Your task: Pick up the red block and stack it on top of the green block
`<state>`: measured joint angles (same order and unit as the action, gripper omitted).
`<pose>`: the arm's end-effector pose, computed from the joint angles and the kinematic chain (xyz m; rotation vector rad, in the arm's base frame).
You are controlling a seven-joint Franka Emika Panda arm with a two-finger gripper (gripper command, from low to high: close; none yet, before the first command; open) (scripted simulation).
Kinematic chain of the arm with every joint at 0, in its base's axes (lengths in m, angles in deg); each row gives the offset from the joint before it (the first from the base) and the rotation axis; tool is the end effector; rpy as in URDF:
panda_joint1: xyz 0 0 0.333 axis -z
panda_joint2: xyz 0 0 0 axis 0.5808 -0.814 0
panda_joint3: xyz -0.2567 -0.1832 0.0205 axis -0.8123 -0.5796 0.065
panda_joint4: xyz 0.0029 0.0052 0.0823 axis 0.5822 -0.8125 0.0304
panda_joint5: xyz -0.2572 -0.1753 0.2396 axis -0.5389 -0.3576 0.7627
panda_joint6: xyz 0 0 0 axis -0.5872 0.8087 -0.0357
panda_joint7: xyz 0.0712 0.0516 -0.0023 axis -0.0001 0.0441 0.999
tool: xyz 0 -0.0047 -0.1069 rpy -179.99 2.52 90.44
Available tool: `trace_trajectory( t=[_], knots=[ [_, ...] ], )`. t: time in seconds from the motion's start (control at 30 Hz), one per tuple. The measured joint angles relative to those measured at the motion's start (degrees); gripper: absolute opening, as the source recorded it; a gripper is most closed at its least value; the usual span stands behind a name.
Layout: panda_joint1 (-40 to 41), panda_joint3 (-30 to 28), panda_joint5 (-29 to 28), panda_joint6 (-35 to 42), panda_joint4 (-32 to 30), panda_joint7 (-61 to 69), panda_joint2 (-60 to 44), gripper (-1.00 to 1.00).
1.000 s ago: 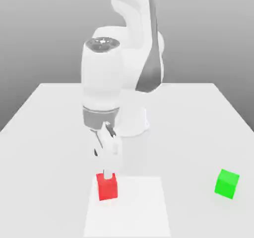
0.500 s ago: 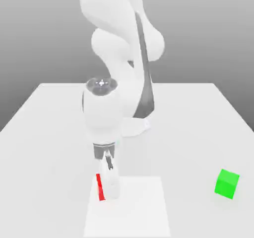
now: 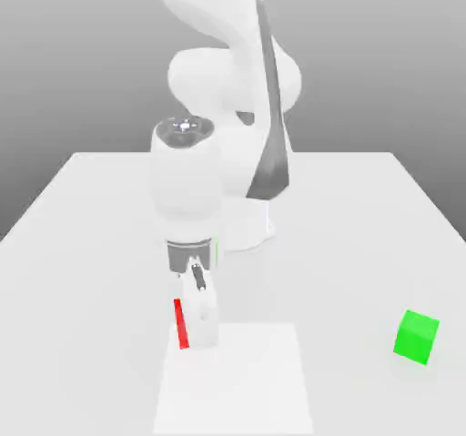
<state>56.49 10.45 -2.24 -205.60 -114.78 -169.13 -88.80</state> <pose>0.3708 -0.0543 0.1951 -1.5248 2.7367 -0.0095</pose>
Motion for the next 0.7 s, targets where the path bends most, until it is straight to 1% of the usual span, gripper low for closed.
trace_trajectory(
  t=[0.1, 0.13, 0.2, 0.37, 0.53, 0.6, 0.7],
  knots=[
    [-0.4, 0.1, 2.0, 2.5, -0.7, 1.6, 3.0, -1.00],
    [-0.2, 0.9, 2.4, 3.3, -0.4, 1.2, 3.3, -1.00],
    [-1.8, 4.3, 2.6, 4.8, 1.0, -1.1, 3.2, -1.00],
    [-13.5, 12.7, 1.6, 8.6, 5.7, -9.4, 1.9, -1.00],
    [-26.0, 18.1, 0.1, 12.2, 10.6, -18.3, 0.8, -1.00],
    [-29.1, 19.0, -0.9, 12.7, 12.0, -21.2, 0.0, -1.00],
    [-29.2, 18.0, -4.0, 10.7, 12.7, -24.0, -2.8, -1.00]
  ],
)
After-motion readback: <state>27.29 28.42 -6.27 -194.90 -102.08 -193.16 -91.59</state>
